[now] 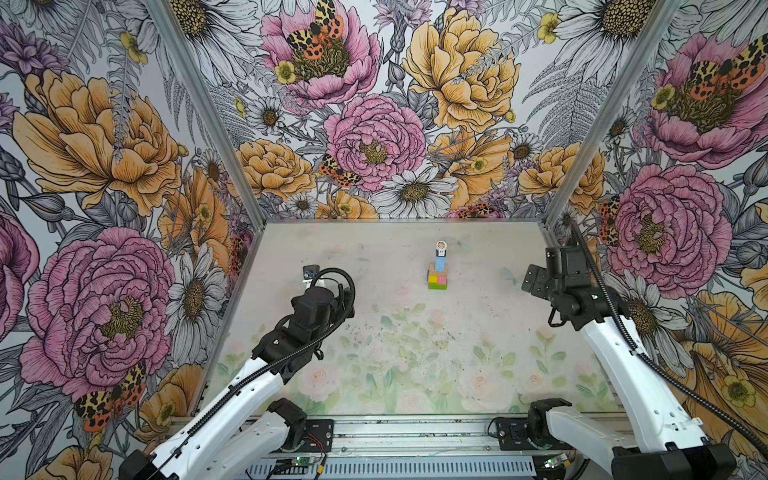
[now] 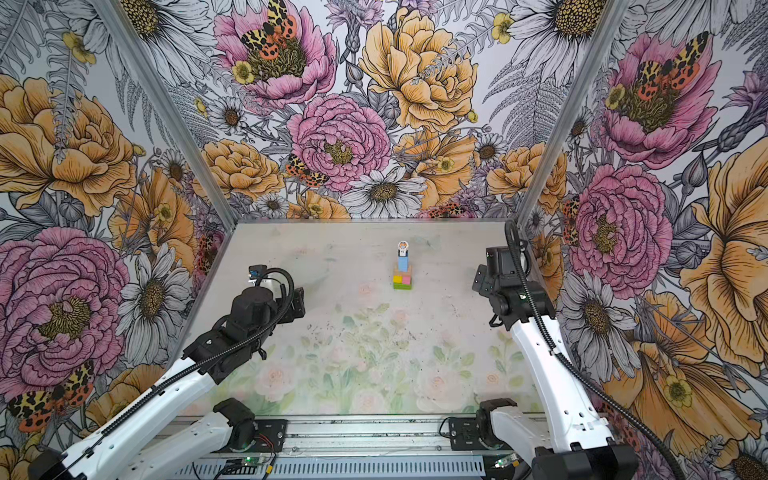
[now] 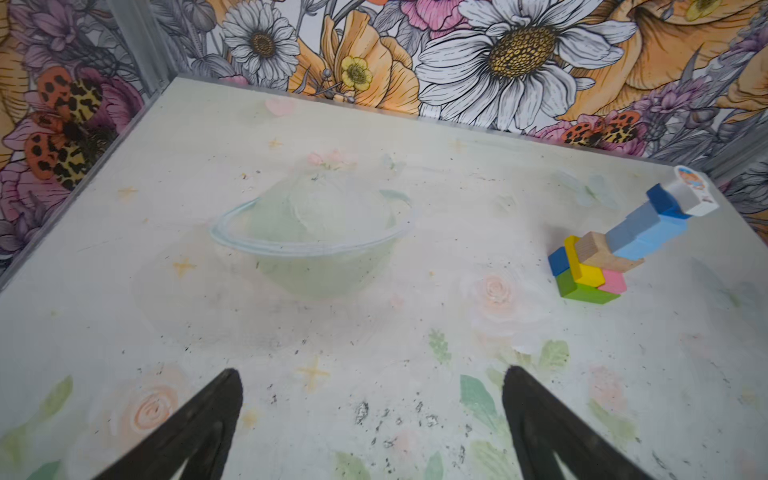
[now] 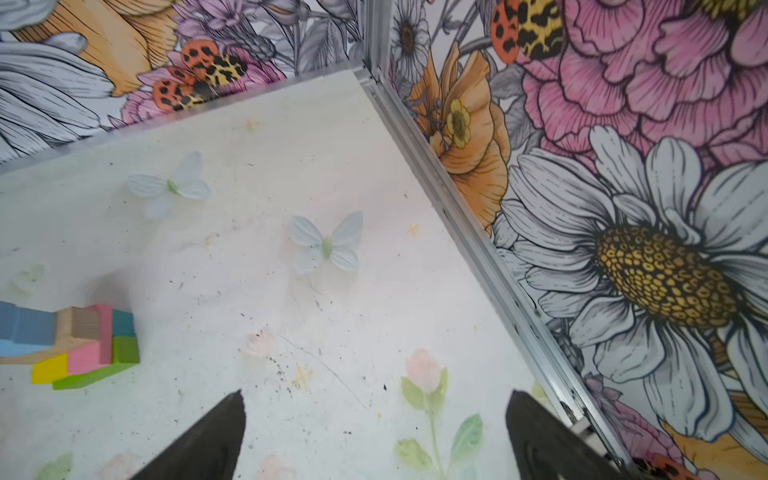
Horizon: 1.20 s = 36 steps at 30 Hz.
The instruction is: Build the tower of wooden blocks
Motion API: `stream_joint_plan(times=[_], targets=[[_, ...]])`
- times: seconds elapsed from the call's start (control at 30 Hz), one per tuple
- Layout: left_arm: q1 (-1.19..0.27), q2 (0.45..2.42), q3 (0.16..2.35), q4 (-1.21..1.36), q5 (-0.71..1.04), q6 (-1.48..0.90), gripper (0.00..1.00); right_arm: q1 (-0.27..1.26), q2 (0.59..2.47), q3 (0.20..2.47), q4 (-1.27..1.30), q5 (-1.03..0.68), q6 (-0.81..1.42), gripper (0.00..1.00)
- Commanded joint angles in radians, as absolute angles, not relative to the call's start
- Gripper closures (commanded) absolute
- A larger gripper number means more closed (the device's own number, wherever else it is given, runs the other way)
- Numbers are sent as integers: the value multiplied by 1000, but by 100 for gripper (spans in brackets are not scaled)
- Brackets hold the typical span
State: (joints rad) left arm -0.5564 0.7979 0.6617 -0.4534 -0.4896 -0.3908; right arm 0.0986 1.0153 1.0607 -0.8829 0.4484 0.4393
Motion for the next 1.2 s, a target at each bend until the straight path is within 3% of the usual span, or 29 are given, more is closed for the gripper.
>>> stream_joint_plan(times=[0.0, 0.17, 0.27, 0.6, 0.8, 1.17], targets=[[-558, 759, 595, -361, -643, -411, 1, 95, 909, 971, -727, 543, 427, 0], [-535, 772, 486, -209, -700, -380, 1, 94, 839, 799, -547, 608, 318, 0], [-499, 792, 432, -114, -712, -341, 1, 72, 844, 749, -458, 559, 312, 0], [-213, 816, 333, 223, -569, -149, 1, 67, 905, 421, 150, 586, 192, 0], [-39, 1036, 221, 575, -394, -138, 1, -19, 1024, 377, 375, 362, 146, 0], [-27, 1298, 268, 876, -341, -38, 1, -48, 1317, 361, 680, 230, 129, 0]])
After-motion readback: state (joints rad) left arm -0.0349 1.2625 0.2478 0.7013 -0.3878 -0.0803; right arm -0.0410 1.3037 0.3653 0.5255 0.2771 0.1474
